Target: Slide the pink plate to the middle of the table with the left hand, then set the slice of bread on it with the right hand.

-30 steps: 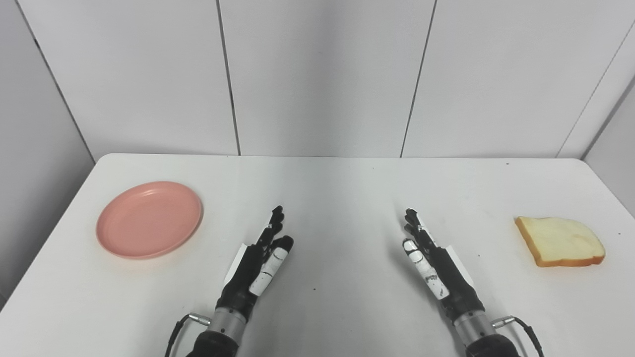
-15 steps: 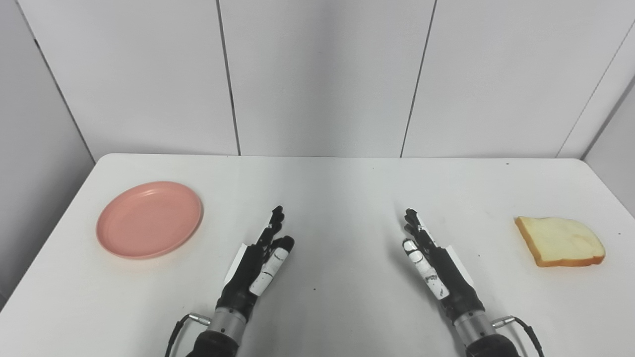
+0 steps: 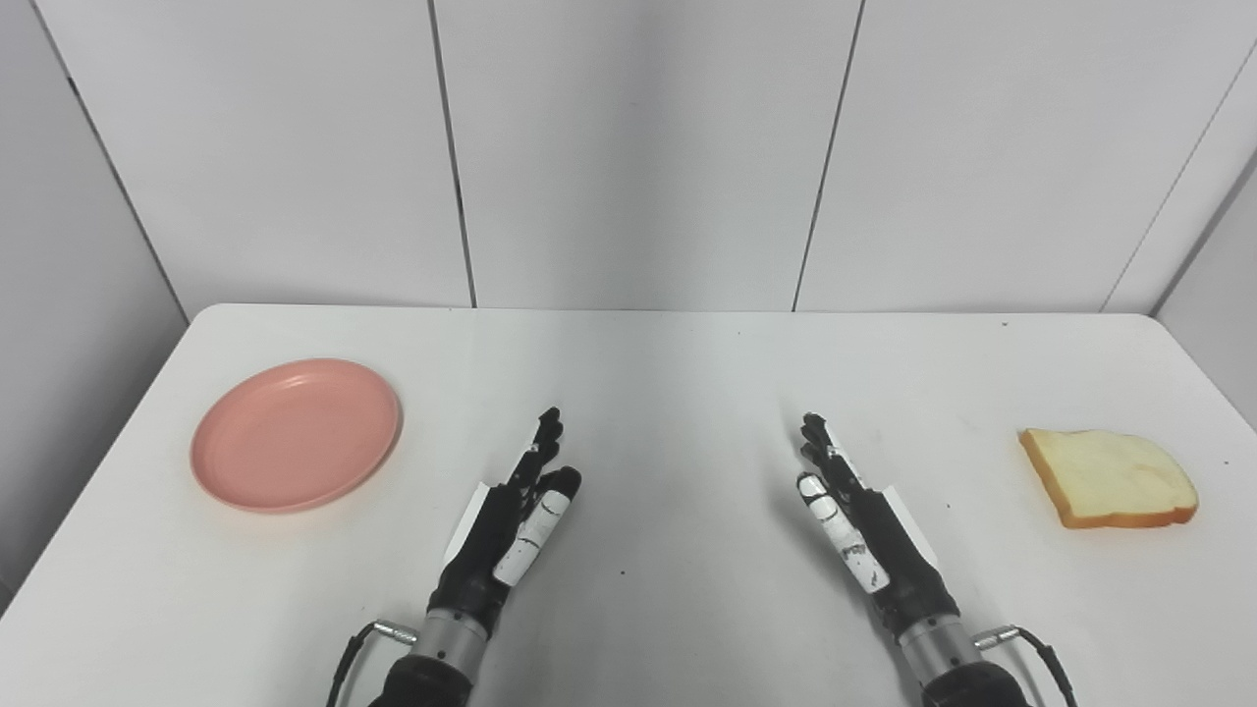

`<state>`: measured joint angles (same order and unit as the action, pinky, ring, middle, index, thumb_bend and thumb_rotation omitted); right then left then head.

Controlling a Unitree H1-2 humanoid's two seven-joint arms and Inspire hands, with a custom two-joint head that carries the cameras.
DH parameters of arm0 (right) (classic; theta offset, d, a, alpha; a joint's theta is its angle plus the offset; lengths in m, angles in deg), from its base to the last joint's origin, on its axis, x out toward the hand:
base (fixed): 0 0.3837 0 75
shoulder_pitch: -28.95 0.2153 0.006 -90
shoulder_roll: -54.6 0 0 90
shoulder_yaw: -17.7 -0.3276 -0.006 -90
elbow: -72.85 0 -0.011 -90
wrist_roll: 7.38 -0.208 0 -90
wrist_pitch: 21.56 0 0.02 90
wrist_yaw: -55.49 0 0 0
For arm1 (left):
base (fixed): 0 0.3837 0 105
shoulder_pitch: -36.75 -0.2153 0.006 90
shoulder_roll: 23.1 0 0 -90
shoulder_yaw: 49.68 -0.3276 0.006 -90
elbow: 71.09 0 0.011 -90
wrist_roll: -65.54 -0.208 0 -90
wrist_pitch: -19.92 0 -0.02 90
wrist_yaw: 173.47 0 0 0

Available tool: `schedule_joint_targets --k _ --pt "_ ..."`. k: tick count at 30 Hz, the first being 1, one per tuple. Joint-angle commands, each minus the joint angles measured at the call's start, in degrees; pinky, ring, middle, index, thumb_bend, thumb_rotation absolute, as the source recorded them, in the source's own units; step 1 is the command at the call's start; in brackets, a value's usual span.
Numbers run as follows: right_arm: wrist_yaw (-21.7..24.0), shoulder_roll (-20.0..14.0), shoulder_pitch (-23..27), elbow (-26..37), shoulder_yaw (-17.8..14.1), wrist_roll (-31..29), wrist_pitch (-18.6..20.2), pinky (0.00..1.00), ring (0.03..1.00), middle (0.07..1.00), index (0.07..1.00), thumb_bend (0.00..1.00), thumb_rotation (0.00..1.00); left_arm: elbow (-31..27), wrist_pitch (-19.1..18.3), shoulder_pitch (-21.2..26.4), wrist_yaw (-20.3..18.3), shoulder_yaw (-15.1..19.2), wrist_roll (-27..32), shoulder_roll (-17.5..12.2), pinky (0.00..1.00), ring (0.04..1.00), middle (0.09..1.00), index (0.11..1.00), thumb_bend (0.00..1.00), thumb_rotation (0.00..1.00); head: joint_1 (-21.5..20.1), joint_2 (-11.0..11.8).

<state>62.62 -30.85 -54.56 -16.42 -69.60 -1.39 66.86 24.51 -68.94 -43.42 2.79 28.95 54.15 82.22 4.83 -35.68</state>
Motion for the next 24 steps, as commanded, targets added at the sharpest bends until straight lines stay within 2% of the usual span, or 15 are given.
schedule_joint_targets --k 1,3,5,8,10,16,18,20,24 --pt "-0.02 -0.38 0.70 0.73 -0.13 -0.09 -0.62 0.95 0.977 0.994 1.000 0.65 1.00 0.38 -1.55 1.04 -0.33 -0.42 -1.06 -0.37 0.93 0.992 1.000 0.990 0.77 0.97 0.11 0.06" --pt "0.04 -0.35 0.69 0.77 -0.16 -0.25 -0.53 0.94 0.976 0.994 1.000 0.65 1.00 0.20 -1.85 0.99 -0.42 -0.42 -1.03 -0.35 0.93 0.992 1.000 0.992 0.77 0.97 0.17 0.16" --pt "0.11 -0.35 0.68 0.48 -0.20 -0.45 -0.66 0.95 0.977 0.994 1.000 0.65 1.00 0.76 -1.38 0.99 -0.45 -0.28 -0.51 -0.11 0.94 0.996 1.000 0.996 0.76 0.96 0.78 1.29" --pt "0.02 -0.38 0.65 0.15 -0.17 -0.48 -1.13 0.95 0.976 0.993 1.000 0.65 1.00 0.78 -1.59 0.99 -0.41 -0.62 -1.16 -0.22 0.94 1.000 1.000 0.998 0.75 0.97 0.78 1.29" --pt "0.01 -0.67 0.74 -0.94 -0.34 -0.71 -2.20 0.95 0.975 0.993 1.000 0.65 1.00 1.80 -0.96 1.03 0.01 -0.69 -1.10 0.24 0.95 1.000 1.000 0.999 0.78 0.96 3.62 3.11" --pt "0.73 -1.48 0.80 -3.02 -0.85 -2.39 -4.79 0.96 0.990 1.000 1.000 0.58 1.00 4.74 0.26 1.61 1.16 -1.45 -2.26 0.85 0.96 1.000 1.000 1.000 0.84 0.96 8.60 5.14" --pt "1.04 -1.71 0.83 -3.45 -0.93 -2.84 -5.40 0.97 0.992 1.000 1.000 0.57 1.00 5.55 0.60 1.79 1.41 -1.53 -2.25 1.05 0.96 1.000 1.000 1.000 0.85 0.96 8.60 5.14" --pt "1.06 -1.84 0.87 -3.75 -1.20 -3.13 -5.60 0.97 0.990 1.000 1.000 0.56 1.00 7.91 1.75 2.29 2.28 -1.31 -1.90 2.00 0.96 1.000 1.000 1.000 0.86 0.96 12.75 6.99" --pt "1.28 -2.10 1.05 -4.07 -1.59 -3.76 -5.03 1.00 0.999 1.000 1.000 0.52 1.00 11.76 3.58 2.92 4.66 -0.87 -2.01 3.84 0.92 0.979 0.992 0.991 0.89 0.93 13.61 7.51"
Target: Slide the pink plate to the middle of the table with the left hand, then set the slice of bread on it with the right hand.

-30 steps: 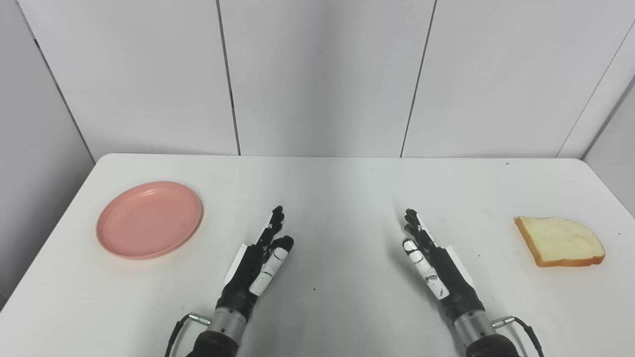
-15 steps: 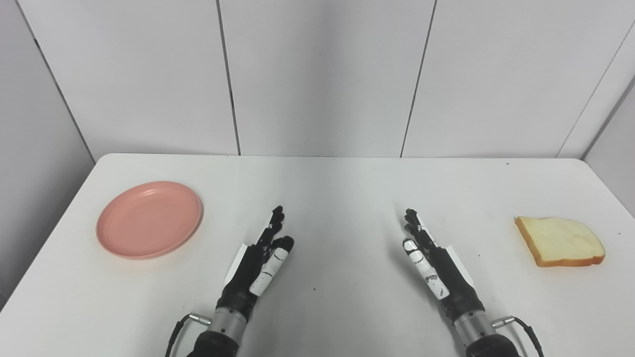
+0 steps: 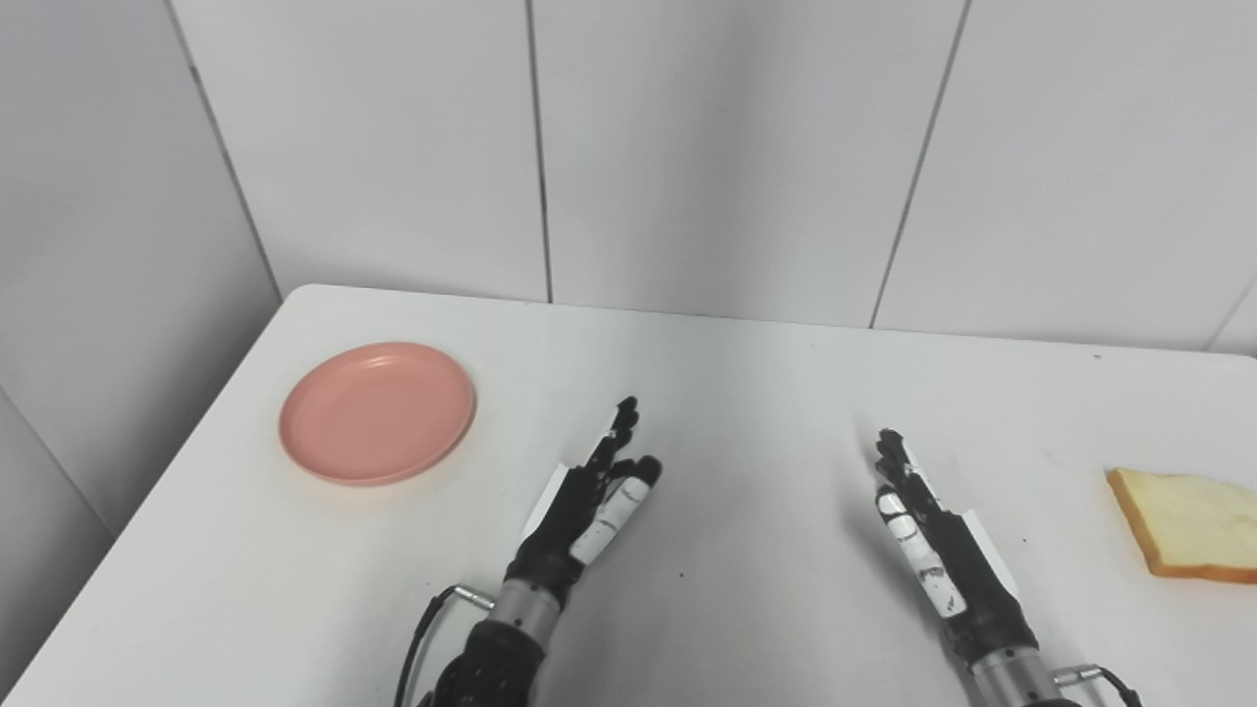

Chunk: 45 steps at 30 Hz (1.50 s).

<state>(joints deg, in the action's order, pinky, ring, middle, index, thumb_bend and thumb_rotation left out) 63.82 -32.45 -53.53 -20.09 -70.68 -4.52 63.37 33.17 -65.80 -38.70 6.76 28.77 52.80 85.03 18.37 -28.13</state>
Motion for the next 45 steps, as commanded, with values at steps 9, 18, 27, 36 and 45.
schedule_joint_targets --k 9,18,27,36,45 --pt "1.41 -0.09 -0.17 0.83 -1.15 -4.49 0.33 1.00 1.000 1.000 1.000 0.42 1.00 6.22 3.54 -0.55 2.15 -1.72 -3.62 0.75 0.91 0.962 0.976 0.988 0.94 0.96 0.78 0.58" --pt "1.23 -0.24 -0.21 1.38 -0.89 -3.19 -0.17 1.00 1.000 1.000 1.000 0.37 1.00 6.18 3.64 -0.56 2.23 -1.16 -3.38 1.09 0.89 0.954 0.971 0.974 0.92 0.95 0.29 0.44" --pt "0.95 -0.23 -0.60 2.68 -0.81 -2.32 0.68 1.00 1.000 1.000 1.000 0.38 1.00 4.40 3.26 -0.77 -0.62 -0.06 0.93 1.62 0.92 0.970 0.973 0.987 0.89 0.91 -0.03 0.15" --pt "1.00 -0.63 -0.38 2.14 -0.84 -1.80 0.02 1.00 1.000 1.000 1.000 0.37 1.00 -3.67 0.71 -0.57 -3.27 0.85 4.46 1.62 0.97 1.000 1.000 0.991 0.85 0.88 0.07 0.14" --pt "0.93 -0.63 -0.14 2.11 -1.17 -1.80 0.78 1.00 1.000 1.000 1.000 0.36 1.00 -9.97 2.49 1.99 -1.68 1.28 0.21 -0.30 0.94 0.977 0.995 0.976 0.76 0.99 0.46 0.32"
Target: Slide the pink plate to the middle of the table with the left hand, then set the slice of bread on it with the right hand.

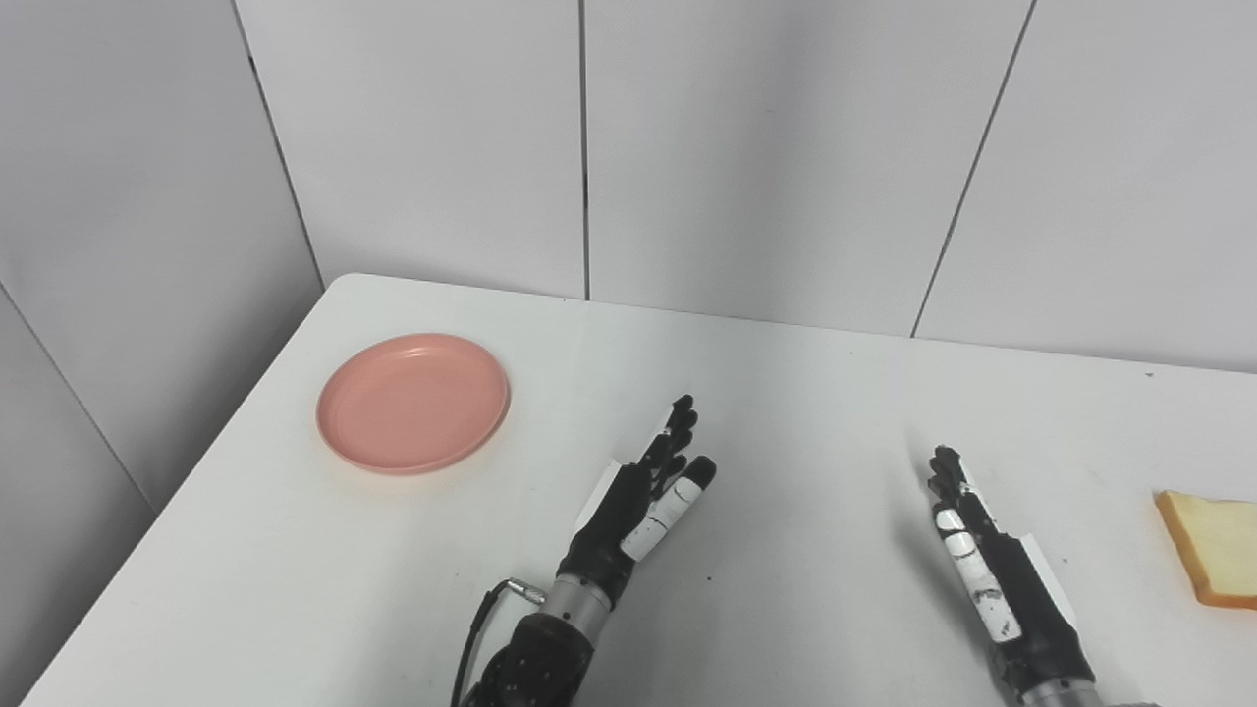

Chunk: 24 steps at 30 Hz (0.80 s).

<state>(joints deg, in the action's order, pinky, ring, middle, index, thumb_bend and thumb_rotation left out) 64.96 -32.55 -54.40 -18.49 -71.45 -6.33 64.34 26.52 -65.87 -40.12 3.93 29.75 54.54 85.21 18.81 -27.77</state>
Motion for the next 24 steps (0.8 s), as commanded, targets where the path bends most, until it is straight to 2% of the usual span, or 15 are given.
schedule_joint_targets --k 1,2,3,5,6,10,13,19,24 --pt "-0.14 -0.57 0.75 0.39 -0.39 -0.06 -0.41 1.00 1.000 1.000 1.000 0.36 1.00 -3.78 2.42 3.53 1.23 0.24 -2.01 -0.68 0.94 0.976 0.994 0.975 0.75 0.99 0.02 -0.03" --pt "-0.11 -0.59 0.76 0.33 -0.39 -0.09 -0.52 1.00 1.000 1.000 1.000 0.36 1.00 -4.06 2.32 3.58 1.28 0.20 -2.30 -0.78 0.93 0.973 0.993 0.974 0.75 0.99 0.02 -0.03" --pt "-0.08 -0.62 0.76 0.27 -0.45 -0.19 -0.47 1.00 1.000 1.000 1.000 0.36 1.00 -6.20 0.33 3.88 1.63 0.88 -2.22 -0.42 0.93 0.972 0.993 0.973 0.75 1.00 0.09 0.03" --pt "0.14 -0.51 0.81 -0.01 -0.77 -1.23 -0.37 1.00 1.000 1.000 1.000 0.36 1.00 -9.42 -1.63 4.98 1.61 2.36 -0.22 0.24 0.91 0.942 0.963 0.950 0.84 0.97 0.06 0.00" --pt "0.16 -0.53 0.85 -0.15 -0.82 -1.42 -0.45 1.00 1.000 1.000 1.000 0.36 1.00 -10.52 -2.01 5.55 1.40 3.05 1.12 0.57 0.89 0.939 0.963 0.949 0.85 0.94 0.08 -0.02" --pt "0.54 -0.65 1.06 -0.88 -0.91 -2.21 -1.37 1.00 1.000 1.000 1.000 0.35 1.00 -13.77 -4.40 7.04 1.52 4.50 2.58 1.17 0.90 0.936 0.958 0.946 0.88 0.92 0.21 0.05" --pt "0.23 -0.70 0.89 -0.51 -0.76 -1.61 -1.11 1.00 1.000 1.000 1.000 0.36 1.00 -15.39 -4.40 8.44 1.06 5.73 5.05 0.99 0.92 0.944 0.967 0.955 0.86 0.90 0.13 0.08" --pt "0.30 -0.66 0.81 -0.35 -0.84 -1.98 -0.51 1.00 1.000 1.000 1.000 0.38 1.00 -17.17 -3.82 11.48 1.12 8.60 8.38 -0.88 0.96 0.946 0.971 0.964 0.84 0.89 0.28 0.12" --pt "-0.16 -1.07 0.53 -0.05 -0.74 -0.60 -0.50 1.00 1.000 1.000 1.000 0.39 1.00 -18.24 -4.05 13.82 -0.08 11.29 9.74 -5.56 1.00 0.993 0.996 0.995 0.85 0.94 0.37 0.35"
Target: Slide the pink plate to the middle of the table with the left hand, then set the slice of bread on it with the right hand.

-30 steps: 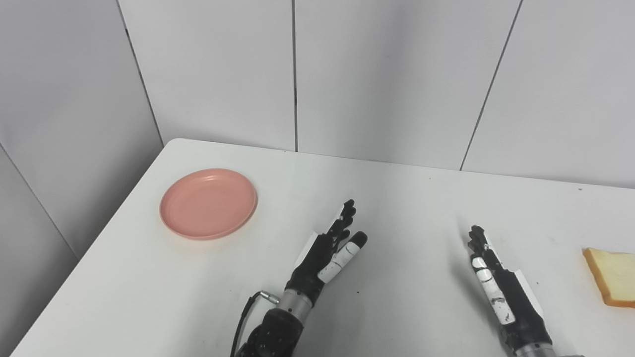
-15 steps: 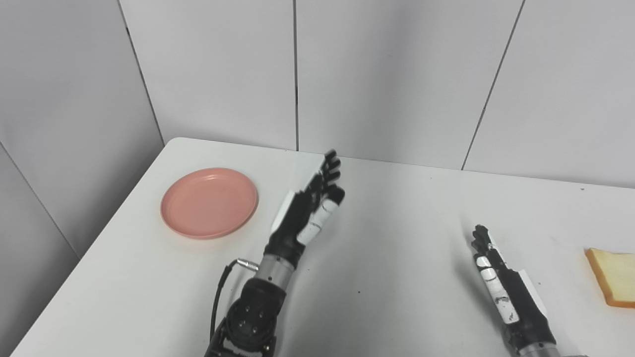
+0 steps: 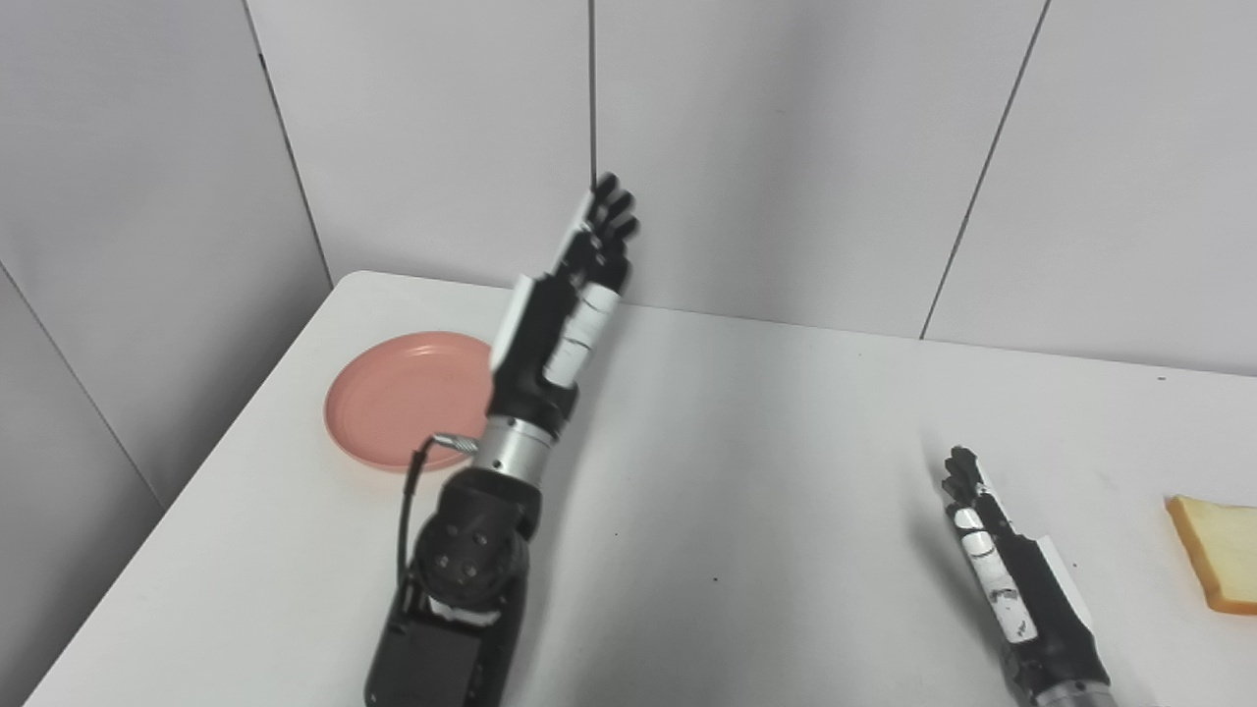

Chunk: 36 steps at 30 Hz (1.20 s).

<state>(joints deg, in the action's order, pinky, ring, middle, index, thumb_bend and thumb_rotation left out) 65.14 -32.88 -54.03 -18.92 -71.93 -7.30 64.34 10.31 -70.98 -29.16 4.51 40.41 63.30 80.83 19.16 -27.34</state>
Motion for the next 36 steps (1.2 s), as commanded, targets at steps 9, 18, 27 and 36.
schedule_joint_targets --k 9,18,27,36 --pt "-0.11 -0.93 0.15 0.49 -0.61 0.50 -0.33 1.00 1.000 1.000 1.000 0.37 1.00 -1.79 -0.48 4.46 1.34 5.71 3.52 -3.88 1.00 0.977 0.986 0.994 0.85 0.92 0.66 0.04" --pt "0.06 -1.28 0.24 0.03 -0.64 -0.22 -1.31 1.00 1.000 1.000 1.000 0.34 1.00 0.43 0.82 4.44 4.22 11.26 5.55 -5.48 1.00 1.000 1.000 1.000 0.87 0.95 1.22 0.46" --pt "-0.17 -1.52 0.13 0.36 -0.51 -0.14 -0.61 1.00 1.000 1.000 1.000 0.32 1.00 3.29 0.77 4.03 6.35 15.30 7.65 -7.37 0.99 0.996 1.000 1.000 0.87 0.96 1.90 1.22" --pt "-0.25 -1.34 0.16 0.66 -0.64 -0.05 0.15 1.00 1.000 1.000 1.000 0.31 1.00 8.14 2.90 4.41 8.42 18.24 8.68 -8.46 1.00 0.999 1.000 1.000 0.87 0.94 2.48 1.79"
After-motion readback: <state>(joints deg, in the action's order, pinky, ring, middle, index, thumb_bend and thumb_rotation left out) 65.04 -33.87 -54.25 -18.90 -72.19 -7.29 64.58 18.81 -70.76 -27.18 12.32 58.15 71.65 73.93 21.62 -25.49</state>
